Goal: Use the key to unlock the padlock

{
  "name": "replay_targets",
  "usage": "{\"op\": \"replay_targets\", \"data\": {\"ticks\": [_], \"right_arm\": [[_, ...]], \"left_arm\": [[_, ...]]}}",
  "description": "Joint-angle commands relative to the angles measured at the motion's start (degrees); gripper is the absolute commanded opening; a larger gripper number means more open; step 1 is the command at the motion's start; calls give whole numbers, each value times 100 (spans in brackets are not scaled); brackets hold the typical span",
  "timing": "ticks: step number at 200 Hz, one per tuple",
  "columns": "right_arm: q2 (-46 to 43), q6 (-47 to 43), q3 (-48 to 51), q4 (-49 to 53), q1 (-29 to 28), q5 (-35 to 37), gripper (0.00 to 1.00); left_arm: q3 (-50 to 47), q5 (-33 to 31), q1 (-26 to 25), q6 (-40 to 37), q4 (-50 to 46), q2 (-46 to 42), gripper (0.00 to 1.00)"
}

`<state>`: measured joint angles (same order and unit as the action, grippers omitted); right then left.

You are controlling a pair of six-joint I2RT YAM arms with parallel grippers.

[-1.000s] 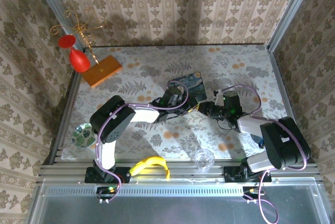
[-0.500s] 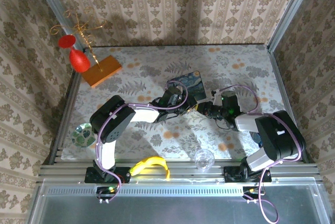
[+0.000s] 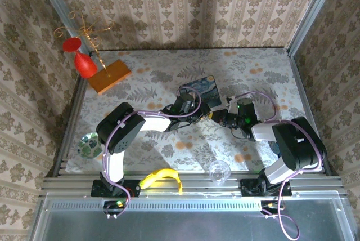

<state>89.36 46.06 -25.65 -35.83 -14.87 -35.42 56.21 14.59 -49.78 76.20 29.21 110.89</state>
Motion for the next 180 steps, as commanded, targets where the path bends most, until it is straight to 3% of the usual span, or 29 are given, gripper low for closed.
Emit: {"op": "replay_targets", "data": {"ticks": [1,23,33,93,120,180], "right_arm": [[197,405,-1,-654,-62,76,0],[414,721,-6,-1013,-60,-22,0],[537,878,-2,-1208,-60,-73,0],[1039,1334,78,-1912,-33,-31,0],[1048,1366,56,-1912,-16,-14,0],[953,1383,5,-1804,10,-40,0]], "left_arm": [[-110,572,-162,76,45,-198,41],[-192,480,-161,27,115,-268,59],[-236,436,-159,-3,179,-296,61],[-463,88,-110,-44,443,-297,61],[-523,-73,-84,-65,672,-213,57],[-482,-425,-41,-497,570,-186,57]]}}
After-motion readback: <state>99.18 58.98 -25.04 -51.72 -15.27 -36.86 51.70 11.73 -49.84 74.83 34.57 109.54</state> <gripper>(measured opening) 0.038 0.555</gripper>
